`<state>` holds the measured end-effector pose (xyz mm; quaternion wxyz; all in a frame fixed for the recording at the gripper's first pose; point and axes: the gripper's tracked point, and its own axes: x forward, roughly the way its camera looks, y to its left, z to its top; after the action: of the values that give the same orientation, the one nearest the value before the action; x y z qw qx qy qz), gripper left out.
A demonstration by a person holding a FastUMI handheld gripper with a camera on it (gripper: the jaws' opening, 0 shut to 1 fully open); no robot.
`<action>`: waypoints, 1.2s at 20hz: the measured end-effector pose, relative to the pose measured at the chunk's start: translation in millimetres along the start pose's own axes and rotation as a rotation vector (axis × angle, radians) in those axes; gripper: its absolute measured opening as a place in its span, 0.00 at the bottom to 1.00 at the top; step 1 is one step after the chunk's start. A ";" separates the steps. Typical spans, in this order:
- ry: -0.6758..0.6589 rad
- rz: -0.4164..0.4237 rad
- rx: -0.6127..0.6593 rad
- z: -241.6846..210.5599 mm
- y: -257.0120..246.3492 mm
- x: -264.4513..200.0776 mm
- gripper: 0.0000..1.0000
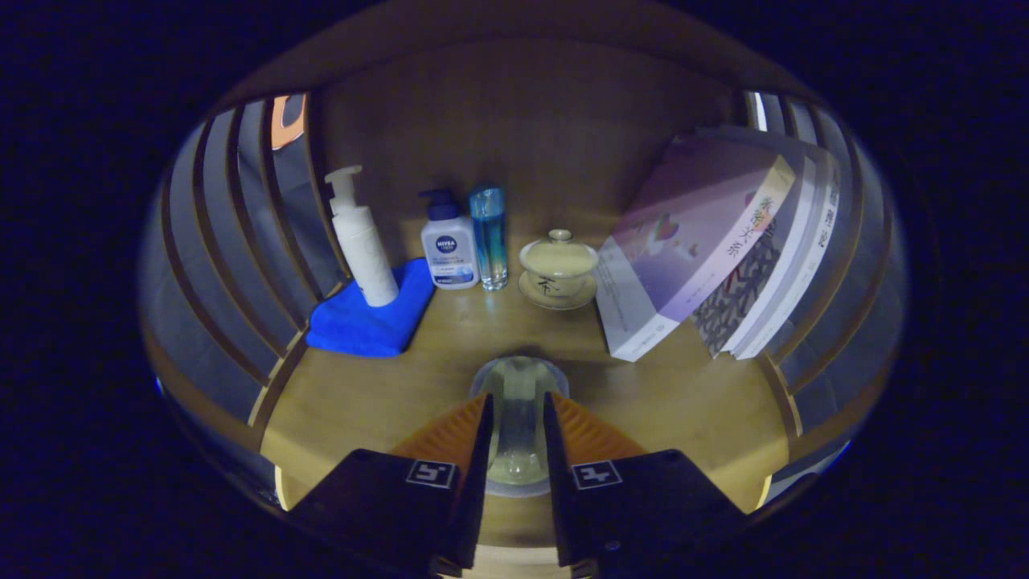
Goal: Pull open the drawer, take out the items inside it, and place them on the countertop above the cabinet.
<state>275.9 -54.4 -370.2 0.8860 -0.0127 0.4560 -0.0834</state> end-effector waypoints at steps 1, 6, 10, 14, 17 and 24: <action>-0.010 0.005 0.012 -0.6 0.3 -6.7 0.43; -0.012 0.008 0.012 -12.7 3.9 -44.6 0.82; -0.040 0.018 -0.051 -30.4 13.4 -82.3 0.82; -0.076 0.065 -0.085 -55.6 26.0 -119.9 0.82; -0.112 0.120 -0.085 -88.0 29.2 -136.5 0.91; -0.271 0.142 -0.068 -105.2 16.1 -201.4 1.00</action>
<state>78.0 -0.8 -270.9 0.9420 -0.0216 0.3348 -0.0024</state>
